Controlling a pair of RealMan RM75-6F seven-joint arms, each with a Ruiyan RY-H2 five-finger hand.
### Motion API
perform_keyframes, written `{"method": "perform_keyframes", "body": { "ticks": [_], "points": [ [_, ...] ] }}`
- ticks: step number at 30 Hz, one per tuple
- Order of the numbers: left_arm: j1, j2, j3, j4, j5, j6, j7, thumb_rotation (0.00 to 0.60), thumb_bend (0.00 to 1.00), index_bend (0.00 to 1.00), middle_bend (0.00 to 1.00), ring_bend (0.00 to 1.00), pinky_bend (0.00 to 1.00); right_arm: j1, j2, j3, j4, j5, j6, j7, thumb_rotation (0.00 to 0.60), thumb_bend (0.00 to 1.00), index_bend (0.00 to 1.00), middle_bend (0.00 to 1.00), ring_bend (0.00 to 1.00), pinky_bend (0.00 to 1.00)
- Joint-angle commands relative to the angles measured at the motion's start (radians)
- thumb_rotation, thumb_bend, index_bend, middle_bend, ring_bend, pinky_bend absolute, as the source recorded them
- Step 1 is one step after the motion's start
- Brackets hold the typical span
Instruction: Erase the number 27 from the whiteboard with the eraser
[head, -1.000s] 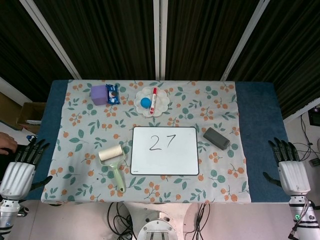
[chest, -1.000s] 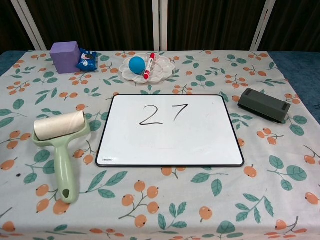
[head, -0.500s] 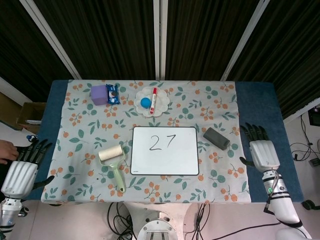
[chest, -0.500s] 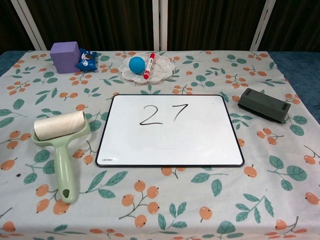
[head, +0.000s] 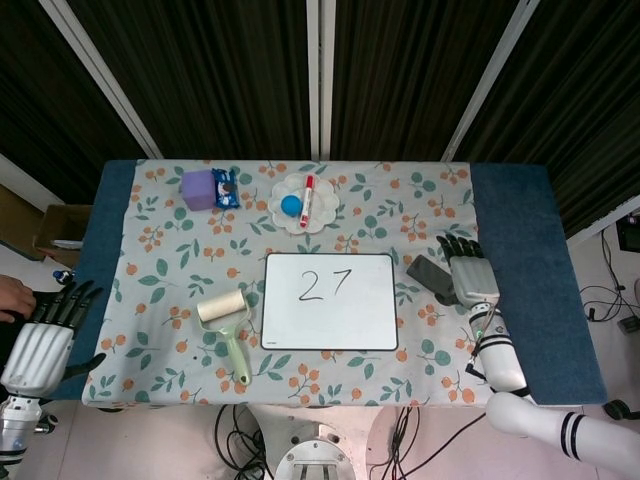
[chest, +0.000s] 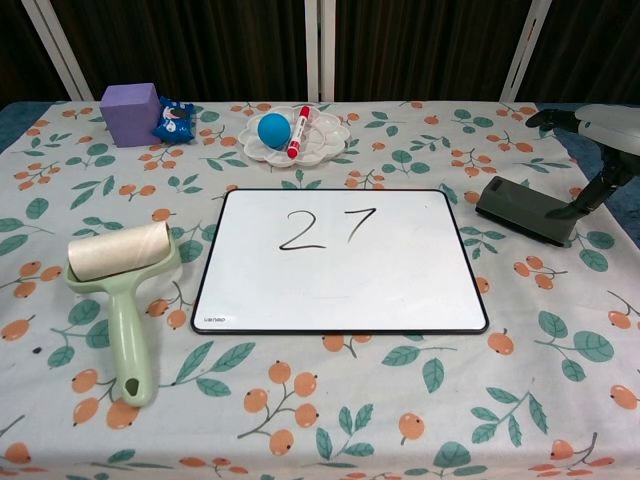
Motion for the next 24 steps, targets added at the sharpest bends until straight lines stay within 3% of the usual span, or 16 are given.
{"method": "perform_keyframes", "body": {
  "ticks": [1, 9, 14, 19, 24],
  "points": [
    [-0.002, -0.004, 0.001, 0.003, 0.002, -0.002, -0.001, 0.600, 0.01, 0.10, 0.07, 0.04, 0.17, 0.052, -0.031, 0.030, 0.011, 0.152, 0.006, -0.066, 0.600, 0.10, 0.00, 0.08, 0.00, 0.10],
    [-0.003, -0.006, 0.004, 0.012, -0.001, -0.006, -0.005, 0.600, 0.01, 0.10, 0.07, 0.04, 0.17, 0.112, -0.049, 0.019, 0.027, 0.301, 0.014, -0.127, 0.600, 0.10, 0.00, 0.09, 0.01, 0.11],
    [-0.002, -0.006, 0.005, 0.012, 0.000, -0.005, -0.007, 0.600, 0.01, 0.10, 0.07, 0.04, 0.17, 0.136, -0.062, 0.015, 0.053, 0.349, 0.003, -0.125, 0.600, 0.12, 0.00, 0.16, 0.09, 0.21],
    [0.001, -0.003, 0.007, 0.011, -0.001, -0.002, -0.005, 0.600, 0.01, 0.10, 0.07, 0.04, 0.17, 0.148, -0.075, 0.004, 0.069, 0.353, 0.014, -0.115, 0.600, 0.14, 0.10, 0.26, 0.19, 0.33],
    [0.001, 0.001, 0.009, 0.004, 0.001, -0.004, 0.000, 0.600, 0.01, 0.10, 0.07, 0.04, 0.17, 0.156, -0.079, -0.006, 0.075, 0.355, 0.019, -0.105, 0.600, 0.15, 0.13, 0.30, 0.24, 0.37]
  ]
}}
